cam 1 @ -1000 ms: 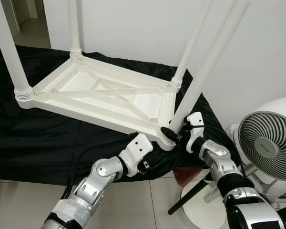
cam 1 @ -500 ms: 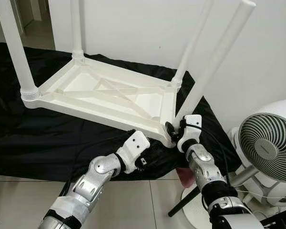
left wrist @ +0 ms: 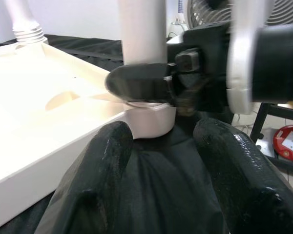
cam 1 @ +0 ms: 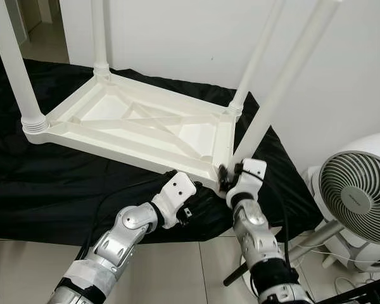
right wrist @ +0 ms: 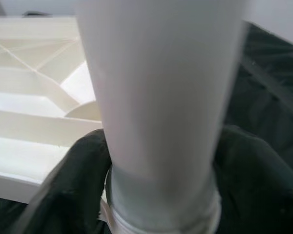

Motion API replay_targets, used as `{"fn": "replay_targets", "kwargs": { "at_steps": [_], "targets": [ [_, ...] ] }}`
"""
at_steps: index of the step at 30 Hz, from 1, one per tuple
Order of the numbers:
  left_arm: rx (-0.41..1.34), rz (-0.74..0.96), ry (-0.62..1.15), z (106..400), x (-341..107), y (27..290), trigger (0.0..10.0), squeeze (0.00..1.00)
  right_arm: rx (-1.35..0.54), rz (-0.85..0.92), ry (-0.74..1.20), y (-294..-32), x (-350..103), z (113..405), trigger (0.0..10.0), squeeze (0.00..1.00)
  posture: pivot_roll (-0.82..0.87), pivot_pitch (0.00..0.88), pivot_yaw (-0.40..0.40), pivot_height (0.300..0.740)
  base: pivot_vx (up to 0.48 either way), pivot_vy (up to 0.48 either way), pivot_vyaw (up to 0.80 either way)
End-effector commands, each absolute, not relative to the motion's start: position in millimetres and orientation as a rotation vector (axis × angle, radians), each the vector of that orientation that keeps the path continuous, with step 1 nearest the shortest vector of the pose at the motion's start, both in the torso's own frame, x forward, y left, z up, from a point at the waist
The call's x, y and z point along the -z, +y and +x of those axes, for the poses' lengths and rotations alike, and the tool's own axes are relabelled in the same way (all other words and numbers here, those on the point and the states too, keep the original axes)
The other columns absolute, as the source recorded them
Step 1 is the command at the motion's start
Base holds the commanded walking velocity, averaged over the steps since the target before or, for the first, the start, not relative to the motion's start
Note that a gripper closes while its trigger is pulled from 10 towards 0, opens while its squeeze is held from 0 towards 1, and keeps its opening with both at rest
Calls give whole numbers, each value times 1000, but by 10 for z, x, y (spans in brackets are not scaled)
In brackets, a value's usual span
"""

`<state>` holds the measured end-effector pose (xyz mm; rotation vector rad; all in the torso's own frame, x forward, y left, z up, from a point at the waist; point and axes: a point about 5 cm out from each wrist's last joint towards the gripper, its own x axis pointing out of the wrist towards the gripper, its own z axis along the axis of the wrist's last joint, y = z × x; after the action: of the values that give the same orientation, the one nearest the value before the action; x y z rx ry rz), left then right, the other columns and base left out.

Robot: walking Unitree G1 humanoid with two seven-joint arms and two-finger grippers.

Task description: Building children table

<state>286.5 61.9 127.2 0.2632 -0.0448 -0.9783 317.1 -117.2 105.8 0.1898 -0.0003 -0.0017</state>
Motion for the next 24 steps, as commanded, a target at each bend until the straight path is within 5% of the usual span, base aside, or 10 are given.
{"fn": "replay_targets", "kwargs": {
  "at_steps": [1, 5, 6, 7, 13, 14, 24],
  "targets": [
    [1055, 263, -36, 2830, -1257, 576, 10000, 0, 4, 186, -19, -1229, -1087, 3141, 10000, 1000, 91, 0, -162, 740, 0, 0, 0],
    [1047, 258, -38, 2842, -1267, 584, 10000, 0, -39, 147, -43, -1247, -1091, 3059, 10000, 1000, 88, 0, -164, 740, 0, 0, 0],
    [1045, 258, -40, 2843, -1270, 583, 10000, 0, -55, 146, -43, -1263, -1078, 3026, 10000, 149, 89, 0, -165, 740, 0, 0, 0],
    [1043, 259, -43, 2853, -1282, 588, 10000, 0, -70, 142, -46, -1305, -1062, 2980, 10000, 0, 88, 0, -166, 740, 0, 0, 0],
    [1020, 275, -52, 2907, -1309, 654, 10000, 0, -110, 105, -69, -1399, -1059, 2867, 9373, 0, 84, 0, -167, 740, 0, 0, 0],
    [994, 288, -53, 2967, -1327, 729, 10000, 0, -157, 87, -73, -1388, -1054, 2812, 0, 0, 77, 0, -165, 740, 0, 0, 0],
    [921, 324, -74, 3159, -1437, 894, 10000, 0, -290, 77, -80, -1275, -1067, 2711, 0, 0, 73, 0, -162, 740, 0, 0, 0]
  ]
}}
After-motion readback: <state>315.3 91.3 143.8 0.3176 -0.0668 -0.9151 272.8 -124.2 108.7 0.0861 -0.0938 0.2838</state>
